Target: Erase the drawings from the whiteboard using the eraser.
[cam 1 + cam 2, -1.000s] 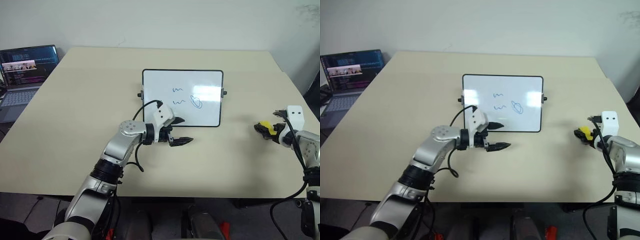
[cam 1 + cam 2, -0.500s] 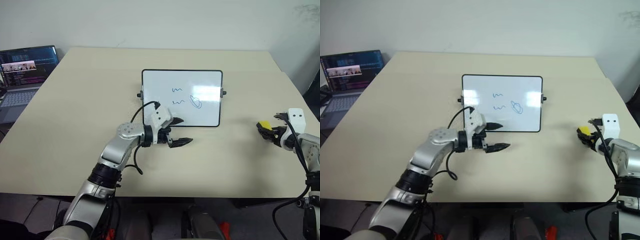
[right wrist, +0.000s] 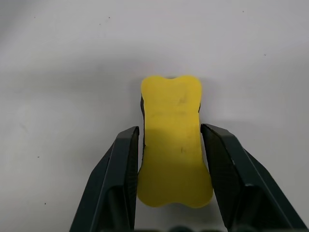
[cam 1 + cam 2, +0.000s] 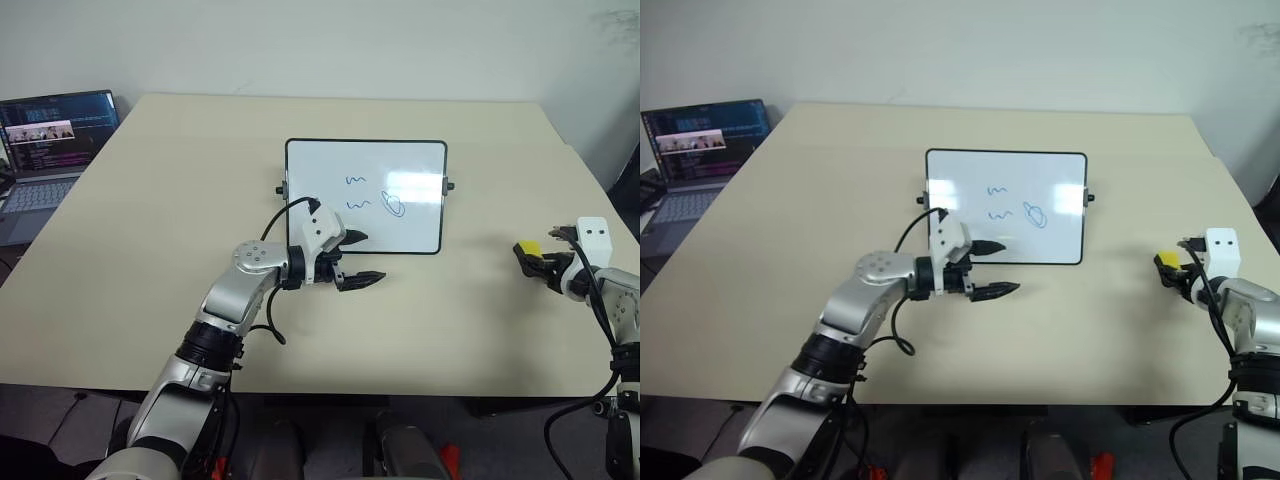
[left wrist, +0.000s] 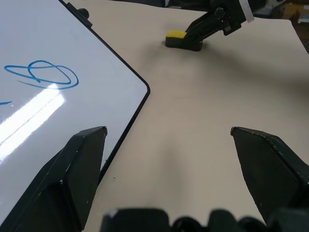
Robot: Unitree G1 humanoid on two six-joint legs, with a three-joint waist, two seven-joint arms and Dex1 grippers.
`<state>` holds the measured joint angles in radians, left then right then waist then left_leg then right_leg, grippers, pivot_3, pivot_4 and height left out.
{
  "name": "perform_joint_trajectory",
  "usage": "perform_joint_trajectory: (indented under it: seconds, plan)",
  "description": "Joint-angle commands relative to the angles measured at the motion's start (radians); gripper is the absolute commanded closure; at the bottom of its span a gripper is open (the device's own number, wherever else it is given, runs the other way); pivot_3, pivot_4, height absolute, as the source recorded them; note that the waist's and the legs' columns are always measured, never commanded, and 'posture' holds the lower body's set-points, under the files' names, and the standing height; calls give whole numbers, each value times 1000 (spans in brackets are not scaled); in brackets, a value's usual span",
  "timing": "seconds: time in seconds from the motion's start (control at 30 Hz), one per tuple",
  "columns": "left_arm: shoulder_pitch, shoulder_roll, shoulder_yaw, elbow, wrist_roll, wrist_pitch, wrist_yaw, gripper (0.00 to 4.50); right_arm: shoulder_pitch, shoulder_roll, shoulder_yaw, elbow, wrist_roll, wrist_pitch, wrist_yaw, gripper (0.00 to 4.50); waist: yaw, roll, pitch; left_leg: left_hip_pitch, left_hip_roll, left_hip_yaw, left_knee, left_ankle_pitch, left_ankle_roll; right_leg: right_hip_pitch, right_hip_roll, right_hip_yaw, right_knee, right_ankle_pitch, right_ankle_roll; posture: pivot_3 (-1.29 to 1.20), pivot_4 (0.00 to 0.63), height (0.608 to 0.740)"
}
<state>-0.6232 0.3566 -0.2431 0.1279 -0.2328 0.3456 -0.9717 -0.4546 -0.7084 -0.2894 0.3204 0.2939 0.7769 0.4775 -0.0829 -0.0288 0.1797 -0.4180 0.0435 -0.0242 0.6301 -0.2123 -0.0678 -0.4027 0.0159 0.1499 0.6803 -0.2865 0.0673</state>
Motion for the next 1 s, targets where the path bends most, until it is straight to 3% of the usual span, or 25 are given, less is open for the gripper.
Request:
perform_joint_trajectory:
  seconds: [0.03, 0.77, 1.0]
  plan:
    - [-5, 0, 6, -34, -1, -8, -2, 0, -15, -11, 9, 15, -18, -20, 1, 2420, 0, 0, 0, 0, 0, 0, 0, 0, 0, 0, 0, 0, 0, 0, 0, 0, 150, 740]
    - [-21, 21, 30, -14, -2, -9, -1, 0, -56, -1, 57, 61, -92, -54, -69, 2595, 0, 0, 0, 1, 0, 0, 0, 0, 0, 1, 0, 0, 0, 0, 0, 0, 150, 740]
    - [-25, 26, 37, -8, -2, -9, 1, 0, -52, -11, 71, 1, -77, -22, -29, 2595, -1, 0, 0, 1, 0, 0, 0, 0, 0, 1, 0, 0, 0, 0, 0, 0, 150, 740]
